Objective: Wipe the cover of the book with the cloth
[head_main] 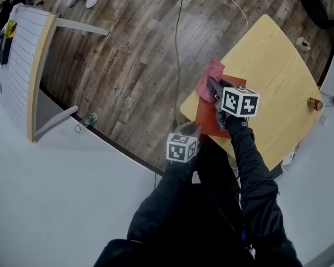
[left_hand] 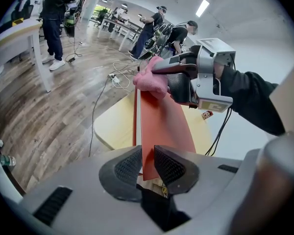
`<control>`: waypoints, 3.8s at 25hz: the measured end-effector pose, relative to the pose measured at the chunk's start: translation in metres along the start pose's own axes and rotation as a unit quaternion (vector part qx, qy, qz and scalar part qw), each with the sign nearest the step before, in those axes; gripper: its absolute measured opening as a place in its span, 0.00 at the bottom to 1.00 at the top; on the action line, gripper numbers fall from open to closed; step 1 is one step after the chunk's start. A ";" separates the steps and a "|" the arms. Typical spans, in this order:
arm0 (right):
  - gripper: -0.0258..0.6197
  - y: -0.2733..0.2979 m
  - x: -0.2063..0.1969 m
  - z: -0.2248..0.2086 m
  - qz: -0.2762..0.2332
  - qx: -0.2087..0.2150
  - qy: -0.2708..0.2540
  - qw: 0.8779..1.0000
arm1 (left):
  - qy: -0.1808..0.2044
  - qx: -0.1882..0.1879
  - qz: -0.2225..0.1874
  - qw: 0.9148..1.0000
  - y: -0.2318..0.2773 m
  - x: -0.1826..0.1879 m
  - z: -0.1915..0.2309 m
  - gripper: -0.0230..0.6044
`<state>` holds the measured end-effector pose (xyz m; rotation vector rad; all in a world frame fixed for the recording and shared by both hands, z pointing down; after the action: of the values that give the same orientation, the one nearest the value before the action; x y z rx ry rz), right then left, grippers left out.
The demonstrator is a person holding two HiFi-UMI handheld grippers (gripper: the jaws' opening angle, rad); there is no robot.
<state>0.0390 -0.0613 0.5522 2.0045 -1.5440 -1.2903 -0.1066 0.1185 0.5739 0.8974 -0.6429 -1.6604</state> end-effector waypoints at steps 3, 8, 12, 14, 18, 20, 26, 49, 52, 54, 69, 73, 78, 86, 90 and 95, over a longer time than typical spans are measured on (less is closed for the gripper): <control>0.16 -0.004 -0.002 -0.008 0.000 -0.013 0.004 1.000 | 0.002 0.001 0.002 1.000 0.001 0.000 -0.001 0.19; 0.16 -0.009 -0.004 -0.016 0.002 -0.027 0.003 1.000 | 0.003 0.004 0.000 1.000 0.000 0.000 -0.001 0.19; 0.16 -0.015 -0.005 -0.025 0.002 -0.036 0.000 0.999 | 0.004 0.007 0.000 1.000 0.001 0.000 -0.002 0.19; 0.16 -0.019 -0.005 -0.028 0.002 -0.040 -0.001 0.999 | 0.004 0.009 0.000 1.000 0.001 0.000 -0.003 0.19; 0.16 -0.027 -0.006 -0.036 0.000 -0.049 -0.003 0.999 | 0.006 0.012 0.000 1.000 0.001 0.000 -0.004 0.19; 0.16 -0.031 -0.008 -0.041 0.000 -0.054 -0.005 0.999 | 0.006 0.014 -0.001 1.000 0.001 -0.001 -0.004 0.19; 0.16 -0.043 -0.011 -0.055 -0.001 -0.065 -0.006 0.998 | 0.012 0.018 -0.002 1.000 0.003 0.001 -0.006 0.19; 0.16 -0.097 -0.022 -0.095 -0.011 -0.109 -0.013 0.994 | 0.014 0.037 -0.012 0.999 0.003 0.000 -0.011 0.19; 0.16 -0.105 -0.023 -0.090 -0.021 -0.095 -0.008 0.995 | 0.016 0.038 -0.014 0.999 0.004 0.001 -0.012 0.19; 0.16 -0.110 -0.024 -0.085 -0.027 -0.086 -0.004 0.996 | 0.017 0.037 -0.015 0.999 0.004 0.000 -0.012 0.19; 0.16 -0.083 -0.025 -0.018 -0.039 0.005 0.004 0.999 | 0.017 0.035 -0.019 0.999 0.003 -0.002 -0.013 0.19; 0.16 -0.061 -0.022 -0.001 -0.032 0.028 0.001 0.999 | 0.017 0.032 -0.020 0.999 0.003 -0.001 -0.011 0.19; 0.16 -0.035 -0.027 0.012 -0.011 0.047 0.002 0.999 | 0.014 0.030 -0.021 0.999 0.004 -0.002 -0.011 0.19; 0.16 -0.018 -0.039 0.007 0.018 0.030 0.008 0.999 | 0.014 0.026 -0.021 0.999 0.003 -0.002 -0.008 0.19; 0.16 -0.021 -0.041 0.000 0.023 0.017 0.010 1.000 | 0.013 0.025 -0.021 0.999 0.003 -0.001 -0.007 0.19; 0.16 -0.026 -0.045 -0.008 0.024 0.006 0.014 1.000 | 0.014 0.026 -0.020 0.999 0.003 -0.002 -0.008 0.19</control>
<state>0.0605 -0.0139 0.5590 1.9714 -1.5813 -1.2333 -0.0986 0.1195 0.5719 0.9748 -0.6563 -1.6709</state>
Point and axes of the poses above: the fingertips, and each gripper's own axes: y forward along the fingers, z to its left, x out of its top, the point moved 10 cm from there along -y, backward along the fingers, and after that the axes turned 5 degrees about -y, right-handed, at the moved point
